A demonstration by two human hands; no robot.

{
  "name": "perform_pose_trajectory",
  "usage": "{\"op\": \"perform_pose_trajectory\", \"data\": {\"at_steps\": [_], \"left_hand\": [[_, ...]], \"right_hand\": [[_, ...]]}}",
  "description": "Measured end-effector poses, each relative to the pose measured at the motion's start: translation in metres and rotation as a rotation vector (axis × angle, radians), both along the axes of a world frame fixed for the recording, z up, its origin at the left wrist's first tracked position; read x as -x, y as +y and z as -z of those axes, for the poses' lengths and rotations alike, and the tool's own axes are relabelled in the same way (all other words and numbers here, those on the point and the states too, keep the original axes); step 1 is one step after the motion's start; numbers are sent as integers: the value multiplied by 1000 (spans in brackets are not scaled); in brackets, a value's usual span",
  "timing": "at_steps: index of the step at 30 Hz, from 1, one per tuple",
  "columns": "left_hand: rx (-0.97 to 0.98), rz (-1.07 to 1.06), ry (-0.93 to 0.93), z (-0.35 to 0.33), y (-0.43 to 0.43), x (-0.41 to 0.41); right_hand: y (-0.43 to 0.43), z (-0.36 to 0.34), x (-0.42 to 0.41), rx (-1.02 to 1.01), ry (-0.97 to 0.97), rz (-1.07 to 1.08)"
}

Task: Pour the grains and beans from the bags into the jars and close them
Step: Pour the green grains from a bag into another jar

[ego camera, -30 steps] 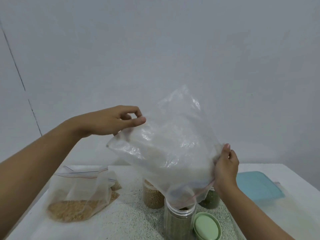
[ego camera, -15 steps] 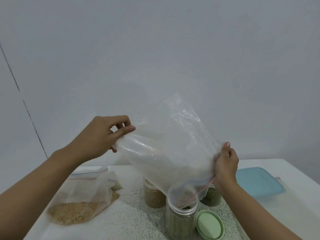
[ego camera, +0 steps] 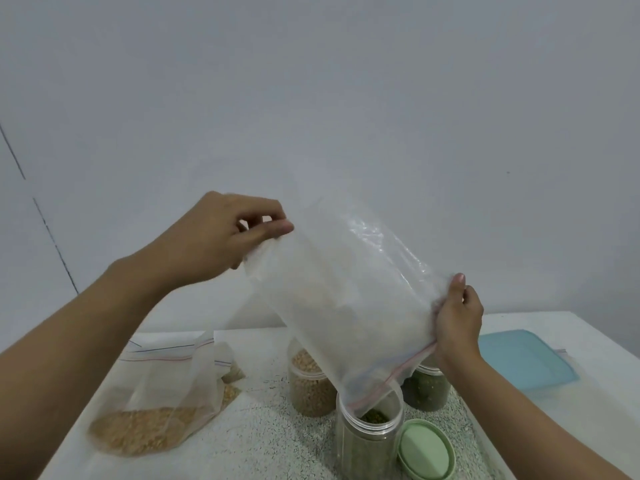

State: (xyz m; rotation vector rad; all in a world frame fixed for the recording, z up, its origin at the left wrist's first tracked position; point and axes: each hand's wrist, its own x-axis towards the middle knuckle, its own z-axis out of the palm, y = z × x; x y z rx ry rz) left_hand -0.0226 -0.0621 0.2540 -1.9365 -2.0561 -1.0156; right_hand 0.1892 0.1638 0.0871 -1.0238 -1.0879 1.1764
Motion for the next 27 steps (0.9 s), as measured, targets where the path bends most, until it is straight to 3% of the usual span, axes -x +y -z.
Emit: {"op": "perform_pose_trajectory", "data": {"at_steps": [2,5,8,10,16,19,27], "left_hand": [[7,66,-117,-6,2,-1],[150,155,20,-7,10,-12],[154,165,-77,-15,11,-6],[203,200,-23,-14,11,-6],[119,147,3,-18,4,-4],[166,188,64,-15,1,-9],[181,224,-204,-7,-13,-2]], "right_hand": [[1,1,1,-2,-6,8],[2,7,2,-10,-37,12],[2,9,3,9,-21,6],[1,10,2,7,-23,17],[-2,3,-5,-18,-28,27],[-4,6,-8,-31,-92,43],[-7,1,-15,-14,-43,52]]}}
